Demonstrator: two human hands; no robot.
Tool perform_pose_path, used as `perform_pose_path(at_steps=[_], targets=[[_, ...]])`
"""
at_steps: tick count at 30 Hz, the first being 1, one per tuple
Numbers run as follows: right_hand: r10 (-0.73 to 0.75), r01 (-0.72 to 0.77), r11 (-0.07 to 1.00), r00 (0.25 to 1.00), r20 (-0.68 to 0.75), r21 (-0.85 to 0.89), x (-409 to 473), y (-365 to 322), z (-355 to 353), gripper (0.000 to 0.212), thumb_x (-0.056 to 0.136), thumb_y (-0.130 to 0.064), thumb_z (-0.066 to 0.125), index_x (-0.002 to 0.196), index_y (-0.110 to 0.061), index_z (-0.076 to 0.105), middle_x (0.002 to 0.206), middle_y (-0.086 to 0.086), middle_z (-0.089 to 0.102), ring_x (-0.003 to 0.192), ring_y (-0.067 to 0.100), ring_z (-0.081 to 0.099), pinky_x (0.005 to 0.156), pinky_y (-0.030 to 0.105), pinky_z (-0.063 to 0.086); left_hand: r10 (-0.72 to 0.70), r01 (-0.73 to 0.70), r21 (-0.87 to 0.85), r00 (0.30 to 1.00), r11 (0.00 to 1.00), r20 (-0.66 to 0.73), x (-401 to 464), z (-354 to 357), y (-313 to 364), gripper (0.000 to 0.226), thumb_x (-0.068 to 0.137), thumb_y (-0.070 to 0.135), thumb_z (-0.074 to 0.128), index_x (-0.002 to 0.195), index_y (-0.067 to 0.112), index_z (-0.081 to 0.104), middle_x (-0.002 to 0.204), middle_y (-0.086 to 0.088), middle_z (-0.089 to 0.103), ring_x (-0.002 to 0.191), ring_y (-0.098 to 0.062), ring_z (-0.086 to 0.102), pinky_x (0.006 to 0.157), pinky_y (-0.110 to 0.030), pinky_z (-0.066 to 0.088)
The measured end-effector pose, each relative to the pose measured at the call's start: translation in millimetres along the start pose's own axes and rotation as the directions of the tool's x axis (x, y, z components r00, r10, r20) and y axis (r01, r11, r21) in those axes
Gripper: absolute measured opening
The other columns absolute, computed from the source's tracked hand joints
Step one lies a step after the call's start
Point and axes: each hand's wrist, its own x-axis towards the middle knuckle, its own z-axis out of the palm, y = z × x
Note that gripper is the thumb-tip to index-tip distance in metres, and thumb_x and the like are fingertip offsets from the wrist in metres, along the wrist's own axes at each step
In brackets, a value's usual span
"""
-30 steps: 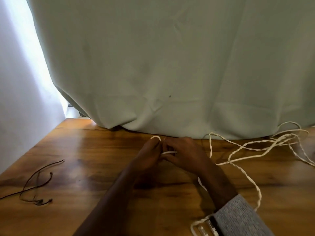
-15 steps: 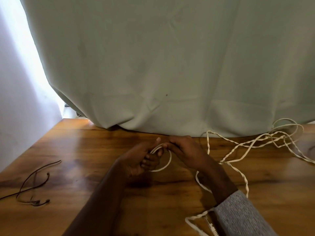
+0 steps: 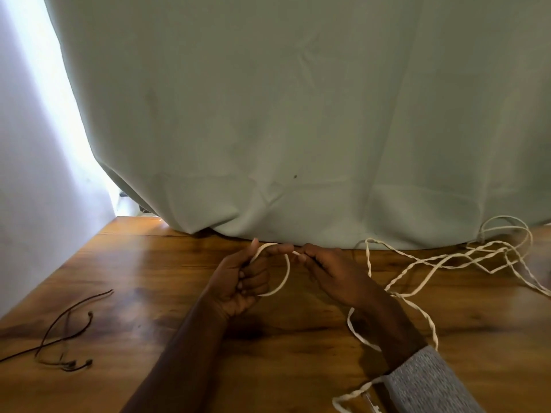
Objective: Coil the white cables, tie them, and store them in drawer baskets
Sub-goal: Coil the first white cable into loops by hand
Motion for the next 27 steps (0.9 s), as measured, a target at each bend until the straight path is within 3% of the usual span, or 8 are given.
perform_pose_path(at_steps=[2, 4, 7, 11, 13, 16, 21, 27], targets=[[-0.007, 0.011, 0.994, 0.999, 0.038, -0.108, -0.6, 2.0, 6.9, 0.027, 0.105, -0.039, 0.04, 0.124, -0.037, 0.058, 0.111, -0.012, 0.068, 0.098, 0.007, 0.062, 0.082, 0.034, 0.052, 0.048, -0.047, 0.018, 0.997, 0.999, -0.058, 0.6, 3.7, -1.7, 0.053, 0.104, 0.03, 0.043, 0.14, -0.009, 0.047, 0.049, 0.007, 0.035, 0.036, -0.005, 0.03, 0.042, -0.019, 0.022], [0.022, -0.001, 0.983, 0.994, 0.111, -0.181, -1.0, 3.5, 13.1, 0.033, 0.106, -0.039, 0.04, 0.134, -0.031, 0.055, 0.126, -0.004, 0.066, 0.109, 0.013, 0.062, 0.093, 0.036, 0.052, 0.098, -0.097, 0.01, 0.989, 0.995, -0.108, 0.8, 8.1, -2.7, 0.054, 0.105, 0.03, 0.035, 0.14, -0.01, 0.046, 0.05, 0.007, 0.045, 0.035, -0.004, 0.039, 0.044, -0.02, 0.021], [0.101, -0.057, 0.975, 0.974, 0.204, -0.214, -0.4, -1.4, 14.8, 0.03, 0.107, -0.042, 0.037, 0.125, -0.029, 0.057, 0.116, -0.003, 0.068, 0.096, 0.011, 0.061, 0.087, 0.038, 0.052, 0.214, -0.225, -0.068, 0.967, 0.972, -0.14, 3.9, 7.5, 0.0, 0.055, 0.103, 0.027, 0.043, 0.138, -0.015, 0.044, 0.058, 0.003, 0.052, 0.041, -0.005, 0.048, 0.044, -0.018, 0.039], [0.115, -0.024, 0.956, 0.948, 0.297, -0.294, 1.6, -14.3, 16.7, 0.03, 0.106, -0.044, 0.038, 0.114, -0.025, 0.059, 0.094, -0.005, 0.063, 0.072, 0.004, 0.047, 0.068, 0.028, 0.037, 0.35, -0.4, -0.15, 0.894, 0.904, -0.279, 7.5, 4.0, 5.3, 0.068, 0.072, 0.017, 0.088, 0.124, -0.015, 0.059, 0.085, -0.011, 0.071, 0.07, -0.016, 0.072, 0.056, -0.026, 0.058], [0.129, -0.021, 0.949, 0.936, 0.327, -0.313, 2.5, -19.6, 20.4, 0.034, 0.105, -0.048, 0.037, 0.102, -0.024, 0.06, 0.08, -0.011, 0.054, 0.066, 0.001, 0.043, 0.066, 0.028, 0.033, 0.397, -0.474, -0.113, 0.826, 0.873, -0.399, 10.4, 4.4, 6.9, 0.042, 0.081, 0.021, 0.072, 0.11, -0.009, 0.069, 0.104, -0.016, 0.075, 0.088, -0.02, 0.076, 0.069, -0.04, 0.063], [0.124, 0.001, 0.949, 0.919, 0.375, -0.317, 4.1, -24.7, 26.5, 0.03, 0.105, -0.049, 0.036, 0.093, -0.029, 0.055, 0.073, -0.017, 0.041, 0.066, -0.002, 0.04, 0.069, 0.028, 0.032, 0.458, -0.529, -0.022, 0.753, 0.848, -0.473, 13.9, 7.0, 7.5, 0.043, 0.089, 0.027, 0.049, 0.114, -0.005, 0.066, 0.116, -0.012, 0.073, 0.102, -0.021, 0.073, 0.085, -0.053, 0.057], [0.066, 0.069, 0.947, 0.914, 0.401, -0.313, 4.1, -31.9, 29.1, 0.028, 0.103, -0.047, 0.041, 0.097, -0.026, 0.058, 0.078, -0.015, 0.045, 0.074, 0.007, 0.046, 0.07, 0.028, 0.034, 0.492, -0.534, 0.073, 0.706, 0.842, -0.509, 18.9, 6.6, 5.5, 0.049, 0.096, 0.026, 0.046, 0.138, 0.001, 0.045, 0.12, -0.012, 0.072, 0.108, -0.024, 0.07, 0.092, -0.057, 0.053], [-0.027, 0.164, 0.935, 0.916, 0.4, -0.313, 3.0, -34.7, 31.7, 0.029, 0.095, -0.048, 0.054, 0.092, -0.02, 0.062, 0.081, -0.007, 0.054, 0.072, 0.01, 0.048, 0.065, 0.028, 0.039, 0.569, -0.41, 0.397, 0.642, 0.821, -0.514, 26.1, 10.6, -5.1, 0.034, 0.105, 0.024, 0.042, 0.138, 0.017, 0.05, 0.117, -0.017, 0.071, 0.105, -0.033, 0.071, 0.093, -0.051, 0.054]])
